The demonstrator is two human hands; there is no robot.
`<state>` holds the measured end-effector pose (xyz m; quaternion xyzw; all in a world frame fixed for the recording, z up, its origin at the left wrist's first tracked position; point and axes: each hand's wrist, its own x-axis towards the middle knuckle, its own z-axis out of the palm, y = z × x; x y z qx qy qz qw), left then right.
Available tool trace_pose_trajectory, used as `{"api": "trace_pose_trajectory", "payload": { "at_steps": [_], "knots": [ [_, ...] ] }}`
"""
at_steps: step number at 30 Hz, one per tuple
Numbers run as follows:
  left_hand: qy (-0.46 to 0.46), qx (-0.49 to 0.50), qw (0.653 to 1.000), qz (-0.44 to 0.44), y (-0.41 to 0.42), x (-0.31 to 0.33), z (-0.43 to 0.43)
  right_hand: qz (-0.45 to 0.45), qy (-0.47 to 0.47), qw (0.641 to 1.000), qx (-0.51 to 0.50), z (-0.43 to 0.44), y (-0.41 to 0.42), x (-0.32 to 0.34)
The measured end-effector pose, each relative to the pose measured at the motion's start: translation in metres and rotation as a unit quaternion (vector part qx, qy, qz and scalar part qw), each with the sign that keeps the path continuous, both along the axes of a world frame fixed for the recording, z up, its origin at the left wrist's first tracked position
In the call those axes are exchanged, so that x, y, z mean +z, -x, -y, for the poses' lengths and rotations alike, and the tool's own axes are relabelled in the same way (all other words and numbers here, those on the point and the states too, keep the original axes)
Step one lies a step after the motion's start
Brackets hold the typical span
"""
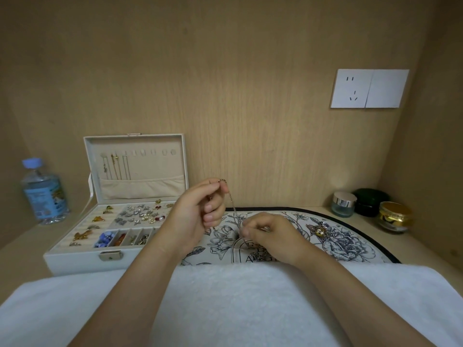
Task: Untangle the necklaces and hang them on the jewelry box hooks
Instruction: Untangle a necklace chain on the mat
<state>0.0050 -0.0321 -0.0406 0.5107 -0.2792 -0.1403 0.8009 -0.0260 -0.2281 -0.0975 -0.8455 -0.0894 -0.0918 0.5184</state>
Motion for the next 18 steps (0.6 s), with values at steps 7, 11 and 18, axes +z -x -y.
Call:
{"api": "trace_pose_trajectory", "payload": {
  "at_steps": [7, 11, 18],
  "knots": [
    [-0.051, 0.122, 0.991, 0.029, -0.007, 0.006, -0.001, -0.072, -0.074, 0.993, 0.051, -0.007, 0.002, 0.004],
    [-0.263, 0.366, 0.880, 0.152, -0.019, -0.002, -0.006, -0.023, 0.048, 0.992, -0.114, 0.007, -0.010, 0.001],
    [-0.448, 0.444, 0.700, 0.335, -0.041, -0.037, 0.007, -0.071, -0.139, 0.971, -0.179, 0.012, -0.019, 0.004]
  ]
}}
